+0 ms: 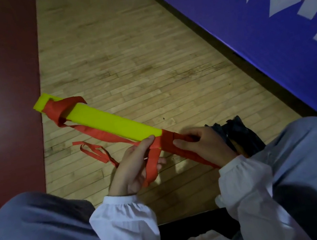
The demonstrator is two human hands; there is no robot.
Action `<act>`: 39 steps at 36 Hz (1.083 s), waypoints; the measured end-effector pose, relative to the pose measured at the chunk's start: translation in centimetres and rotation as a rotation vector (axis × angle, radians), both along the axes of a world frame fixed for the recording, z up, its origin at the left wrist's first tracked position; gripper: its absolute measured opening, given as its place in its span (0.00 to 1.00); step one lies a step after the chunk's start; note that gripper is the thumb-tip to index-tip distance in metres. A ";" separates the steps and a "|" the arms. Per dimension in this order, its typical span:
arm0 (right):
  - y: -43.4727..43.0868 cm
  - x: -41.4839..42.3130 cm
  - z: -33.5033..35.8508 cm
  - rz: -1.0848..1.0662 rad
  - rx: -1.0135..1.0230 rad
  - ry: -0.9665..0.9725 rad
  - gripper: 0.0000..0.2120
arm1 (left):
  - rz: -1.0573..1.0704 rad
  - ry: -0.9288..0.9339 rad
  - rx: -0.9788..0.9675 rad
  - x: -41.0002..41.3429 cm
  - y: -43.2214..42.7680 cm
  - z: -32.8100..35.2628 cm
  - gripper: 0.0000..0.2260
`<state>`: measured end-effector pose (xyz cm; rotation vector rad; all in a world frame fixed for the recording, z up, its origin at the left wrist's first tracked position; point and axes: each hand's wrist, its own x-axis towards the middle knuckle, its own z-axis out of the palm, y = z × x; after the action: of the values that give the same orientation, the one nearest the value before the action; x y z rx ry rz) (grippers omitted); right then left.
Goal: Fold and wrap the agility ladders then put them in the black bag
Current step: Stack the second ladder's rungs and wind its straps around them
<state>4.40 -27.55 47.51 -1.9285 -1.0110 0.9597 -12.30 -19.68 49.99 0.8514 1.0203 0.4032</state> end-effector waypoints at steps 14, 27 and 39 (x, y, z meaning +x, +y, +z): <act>0.0 0.0 0.3 -0.138 0.106 -0.035 0.10 | -0.075 -0.060 -0.038 -0.3 0.2 0.1 0.22; 0.8 -1.6 -0.9 -0.172 0.177 -0.093 0.14 | 0.189 0.136 0.092 0.9 -0.4 0.3 0.18; 0.5 -0.9 0.1 0.037 0.117 -0.035 0.17 | 0.227 0.251 0.124 0.8 -0.9 0.3 0.19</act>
<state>3.46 -27.07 47.59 -1.8419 -1.1020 0.8703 -11.50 -20.55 50.26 0.9163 1.3417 0.5665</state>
